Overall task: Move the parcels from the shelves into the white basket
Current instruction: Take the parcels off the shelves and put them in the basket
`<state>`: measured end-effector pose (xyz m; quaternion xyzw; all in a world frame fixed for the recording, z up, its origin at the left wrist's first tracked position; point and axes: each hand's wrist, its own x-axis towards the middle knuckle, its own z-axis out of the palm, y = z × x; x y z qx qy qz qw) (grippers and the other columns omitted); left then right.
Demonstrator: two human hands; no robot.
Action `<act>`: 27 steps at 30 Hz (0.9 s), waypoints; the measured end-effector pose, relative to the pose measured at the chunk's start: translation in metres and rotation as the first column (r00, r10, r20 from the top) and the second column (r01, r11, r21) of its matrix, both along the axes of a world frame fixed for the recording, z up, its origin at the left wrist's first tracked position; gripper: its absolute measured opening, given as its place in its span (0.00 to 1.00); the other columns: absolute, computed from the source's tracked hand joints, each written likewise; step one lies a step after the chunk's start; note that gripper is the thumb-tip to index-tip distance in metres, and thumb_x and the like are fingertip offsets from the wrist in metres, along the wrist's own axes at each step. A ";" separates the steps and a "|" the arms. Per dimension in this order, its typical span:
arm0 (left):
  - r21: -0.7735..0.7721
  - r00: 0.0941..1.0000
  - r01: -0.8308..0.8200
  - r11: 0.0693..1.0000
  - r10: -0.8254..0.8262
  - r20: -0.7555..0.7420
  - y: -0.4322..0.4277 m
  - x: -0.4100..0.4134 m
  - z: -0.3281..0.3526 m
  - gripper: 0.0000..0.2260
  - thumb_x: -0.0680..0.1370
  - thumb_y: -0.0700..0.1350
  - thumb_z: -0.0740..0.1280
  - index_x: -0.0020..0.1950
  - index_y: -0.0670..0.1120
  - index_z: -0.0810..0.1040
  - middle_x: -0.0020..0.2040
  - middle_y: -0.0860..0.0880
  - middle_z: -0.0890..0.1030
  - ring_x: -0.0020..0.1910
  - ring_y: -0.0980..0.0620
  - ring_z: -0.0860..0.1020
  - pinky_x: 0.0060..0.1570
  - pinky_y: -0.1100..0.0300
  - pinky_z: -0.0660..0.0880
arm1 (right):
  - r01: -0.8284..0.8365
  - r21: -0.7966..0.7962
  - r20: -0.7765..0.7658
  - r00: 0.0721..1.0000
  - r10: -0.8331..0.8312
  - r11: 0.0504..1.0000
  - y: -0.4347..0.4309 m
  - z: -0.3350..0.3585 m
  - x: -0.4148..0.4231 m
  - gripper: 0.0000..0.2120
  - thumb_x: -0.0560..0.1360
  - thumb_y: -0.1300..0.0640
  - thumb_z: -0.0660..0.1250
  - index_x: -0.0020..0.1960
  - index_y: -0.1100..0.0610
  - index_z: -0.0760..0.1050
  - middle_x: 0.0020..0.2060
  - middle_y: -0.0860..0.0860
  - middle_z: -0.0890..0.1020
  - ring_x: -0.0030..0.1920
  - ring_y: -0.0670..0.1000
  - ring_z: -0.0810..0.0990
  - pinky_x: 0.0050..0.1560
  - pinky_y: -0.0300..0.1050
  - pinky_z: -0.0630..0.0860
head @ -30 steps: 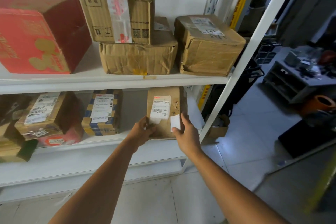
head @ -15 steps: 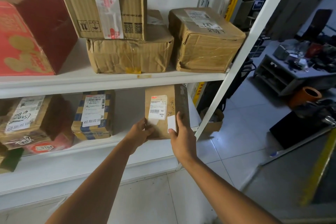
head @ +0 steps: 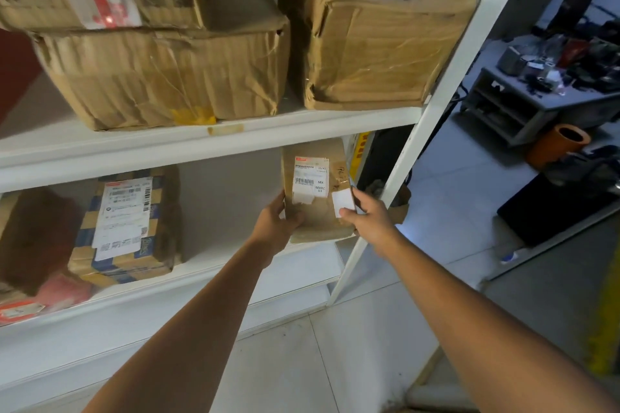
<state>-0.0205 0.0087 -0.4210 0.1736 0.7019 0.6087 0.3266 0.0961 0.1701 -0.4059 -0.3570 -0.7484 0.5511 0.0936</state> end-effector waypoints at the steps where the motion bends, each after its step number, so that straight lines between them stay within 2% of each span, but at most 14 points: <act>1: -0.006 1.000 0.000 1.000 0.000 -0.015 0.010 -0.004 -0.006 0.22 0.76 0.34 0.66 0.67 0.52 0.74 0.57 0.53 0.80 0.56 0.49 0.79 0.57 0.53 0.77 | 0.014 0.001 0.010 1.000 -0.015 1.000 0.008 -0.007 -0.006 0.25 0.77 0.61 0.67 0.73 0.51 0.68 0.59 0.46 0.75 0.60 0.49 0.73 0.61 0.50 0.76; 3: -0.022 0.999 -0.002 1.000 0.002 -0.034 0.026 -0.012 -0.019 0.21 0.76 0.33 0.64 0.65 0.52 0.75 0.56 0.52 0.80 0.52 0.49 0.78 0.47 0.59 0.77 | 0.036 0.018 0.015 0.999 -0.037 0.999 0.022 -0.020 -0.015 0.23 0.78 0.60 0.67 0.71 0.52 0.70 0.58 0.46 0.77 0.59 0.49 0.75 0.60 0.49 0.76; 5: -0.055 0.999 0.003 0.998 -0.005 -0.033 0.038 -0.017 -0.032 0.19 0.77 0.34 0.63 0.64 0.51 0.75 0.56 0.50 0.80 0.47 0.48 0.78 0.39 0.58 0.75 | 0.058 0.045 0.022 0.998 -0.059 0.997 0.030 -0.034 -0.021 0.21 0.78 0.60 0.66 0.70 0.52 0.71 0.55 0.45 0.78 0.57 0.49 0.76 0.56 0.46 0.77; 7: -0.071 0.999 0.013 0.997 -0.015 -0.038 0.046 -0.020 -0.042 0.17 0.78 0.35 0.64 0.64 0.50 0.74 0.57 0.47 0.80 0.44 0.47 0.77 0.40 0.54 0.73 | 0.089 0.061 0.042 0.995 -0.091 0.994 0.036 -0.044 -0.025 0.20 0.79 0.58 0.65 0.71 0.52 0.71 0.54 0.44 0.76 0.55 0.48 0.76 0.53 0.42 0.74; 10: -0.078 0.997 0.010 0.997 -0.016 -0.071 0.051 -0.022 -0.048 0.17 0.78 0.40 0.65 0.66 0.52 0.73 0.57 0.49 0.80 0.47 0.45 0.79 0.43 0.53 0.76 | 0.118 0.076 0.065 0.990 -0.123 0.990 0.043 -0.049 -0.030 0.21 0.80 0.56 0.64 0.72 0.51 0.69 0.57 0.45 0.76 0.54 0.46 0.73 0.55 0.43 0.73; 12: -0.092 0.994 0.019 0.996 -0.028 -0.105 0.051 -0.023 -0.048 0.17 0.78 0.43 0.66 0.67 0.52 0.72 0.56 0.50 0.80 0.44 0.50 0.79 0.37 0.61 0.76 | 0.099 0.089 0.099 0.989 -0.107 0.991 0.044 -0.045 -0.031 0.21 0.79 0.55 0.64 0.72 0.50 0.69 0.60 0.48 0.77 0.54 0.47 0.74 0.55 0.44 0.74; 14: -0.155 0.984 0.040 0.987 -0.066 -0.164 0.050 -0.022 -0.045 0.17 0.78 0.43 0.66 0.67 0.51 0.71 0.56 0.48 0.80 0.39 0.54 0.76 0.29 0.71 0.70 | 0.059 0.132 0.153 0.985 -0.079 0.990 0.044 -0.037 -0.031 0.19 0.79 0.52 0.63 0.70 0.50 0.71 0.60 0.49 0.79 0.52 0.48 0.76 0.54 0.45 0.76; 15: -0.205 0.975 0.054 0.977 -0.096 -0.199 0.047 -0.020 -0.044 0.18 0.78 0.44 0.66 0.68 0.50 0.71 0.57 0.48 0.80 0.41 0.54 0.75 0.29 0.73 0.68 | 0.034 0.162 0.184 0.981 -0.064 0.986 0.042 -0.032 -0.029 0.18 0.79 0.51 0.63 0.69 0.50 0.72 0.59 0.50 0.79 0.51 0.49 0.76 0.53 0.46 0.76; 17: -0.322 0.958 0.053 0.945 -0.139 -0.252 0.036 -0.017 -0.035 0.21 0.78 0.48 0.66 0.71 0.48 0.70 0.58 0.48 0.78 0.50 0.50 0.77 0.40 0.71 0.71 | -0.043 0.229 0.261 0.965 -0.019 0.973 0.038 -0.020 -0.024 0.19 0.79 0.49 0.62 0.69 0.52 0.71 0.61 0.52 0.78 0.56 0.52 0.77 0.58 0.50 0.76; 19: -0.424 0.939 -0.004 0.906 -0.142 -0.313 0.016 -0.013 -0.021 0.22 0.78 0.49 0.66 0.72 0.48 0.70 0.65 0.47 0.76 0.62 0.47 0.76 0.55 0.63 0.70 | -0.152 0.288 0.342 0.939 0.047 0.945 0.033 -0.007 -0.018 0.22 0.80 0.49 0.61 0.72 0.54 0.68 0.65 0.55 0.76 0.63 0.57 0.75 0.63 0.52 0.73; 20: -0.448 0.929 -0.038 0.893 -0.134 -0.346 0.004 -0.010 -0.012 0.21 0.78 0.48 0.66 0.71 0.49 0.71 0.66 0.46 0.76 0.64 0.47 0.75 0.58 0.61 0.69 | -0.197 0.309 0.372 0.926 0.072 0.930 0.029 -0.001 -0.014 0.23 0.80 0.49 0.61 0.72 0.54 0.67 0.66 0.56 0.75 0.64 0.58 0.74 0.64 0.52 0.71; 24: -0.475 0.895 -0.184 0.861 -0.054 -0.444 -0.061 0.009 0.026 0.18 0.78 0.46 0.66 0.69 0.49 0.73 0.65 0.44 0.77 0.62 0.45 0.76 0.62 0.56 0.72 | -0.365 0.410 0.430 0.886 0.177 0.836 0.000 0.024 -0.006 0.19 0.79 0.49 0.62 0.67 0.56 0.72 0.63 0.58 0.77 0.62 0.60 0.76 0.60 0.48 0.73; 27: -0.502 0.873 -0.296 0.813 0.016 -0.488 -0.120 0.024 0.049 0.18 0.78 0.46 0.66 0.68 0.47 0.74 0.64 0.42 0.78 0.62 0.44 0.77 0.61 0.55 0.73 | -0.466 0.426 0.433 0.858 0.277 0.776 -0.033 0.040 -0.009 0.18 0.78 0.48 0.63 0.65 0.53 0.73 0.62 0.56 0.78 0.62 0.59 0.76 0.58 0.47 0.73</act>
